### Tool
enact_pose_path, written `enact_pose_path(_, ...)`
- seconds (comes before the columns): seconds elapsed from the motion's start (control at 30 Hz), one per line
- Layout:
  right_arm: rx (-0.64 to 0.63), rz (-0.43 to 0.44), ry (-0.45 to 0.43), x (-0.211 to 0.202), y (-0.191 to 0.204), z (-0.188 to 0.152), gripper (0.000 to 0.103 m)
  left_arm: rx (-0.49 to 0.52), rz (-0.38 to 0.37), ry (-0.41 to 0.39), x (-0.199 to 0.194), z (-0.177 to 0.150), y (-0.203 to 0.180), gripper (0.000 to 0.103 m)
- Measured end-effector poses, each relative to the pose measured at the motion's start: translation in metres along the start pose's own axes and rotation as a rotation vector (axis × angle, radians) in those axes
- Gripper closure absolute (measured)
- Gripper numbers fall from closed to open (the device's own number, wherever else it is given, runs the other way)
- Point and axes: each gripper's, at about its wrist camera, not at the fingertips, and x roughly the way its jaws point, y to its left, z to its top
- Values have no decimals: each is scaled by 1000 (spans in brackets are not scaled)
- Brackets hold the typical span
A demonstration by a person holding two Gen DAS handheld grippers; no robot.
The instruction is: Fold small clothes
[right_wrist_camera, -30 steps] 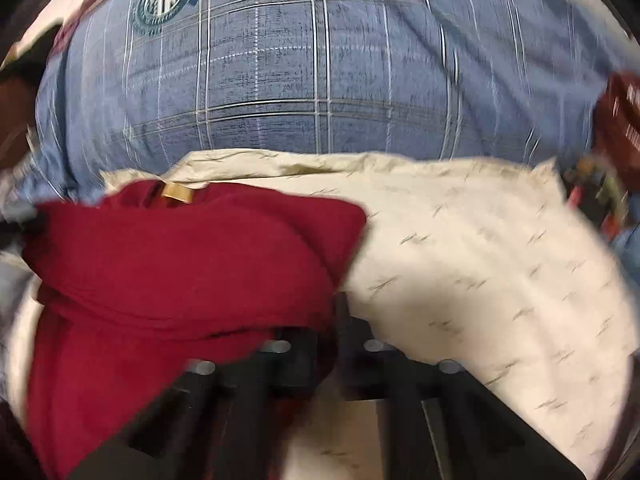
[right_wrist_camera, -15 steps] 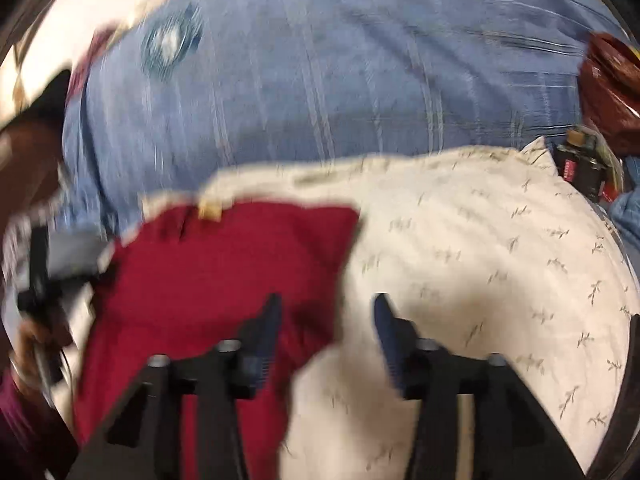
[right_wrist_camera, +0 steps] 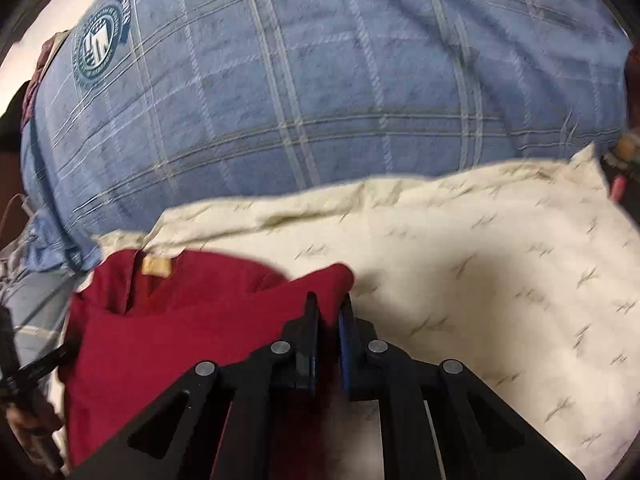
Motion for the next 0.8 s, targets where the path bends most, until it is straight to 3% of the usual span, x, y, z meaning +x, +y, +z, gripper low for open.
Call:
enact_pose_path(0.1, 78, -5, 67, 17, -18, -9, 88, 11, 9, -10, -2, -2, -2, 92)
enact_pose_path(0.13, 99, -4, 56, 14, -22, -12, 85, 13, 8, -11, -4, -3, -3, 91)
enact_pose_path(0.17, 120, -23, 48, 5, -26, -14, 74, 16, 9, -13, -6, -3, -3, 90)
enact_pose_path(0.2, 139, -38, 40, -5, -28, -15, 73, 23, 13, -13, -9, -3, -4, 86)
enact_pose_path(0.3, 130, 23, -34, -46, -20, -20, 73, 26, 28, -36, -19, -3, -5, 72)
enact_pose_path(0.33, 87, 44, -34, -51, -12, -21, 73, 17, 28, -44, -21, -3, -5, 67)
enact_pose_path(0.43, -99, 65, 16, -53, 28, -36, 79, -26, 17, -52, -21, -4, -2, 65)
enact_pose_path(0.53, -200, -94, 54, -41, 35, -60, 79, -14, 26, -52, -22, -9, -3, 64)
enact_pose_path(0.6, -157, -112, 92, -34, 20, -74, 77, 5, 30, -44, -23, -12, -3, 64)
enact_pose_path(0.73, -70, -40, 69, -52, -1, -80, 71, 19, 53, -50, -31, -8, -3, 63)
enact_pose_path(0.8, -44, -39, 23, -65, 3, -72, 69, 12, 56, -76, -39, -6, -4, 56)
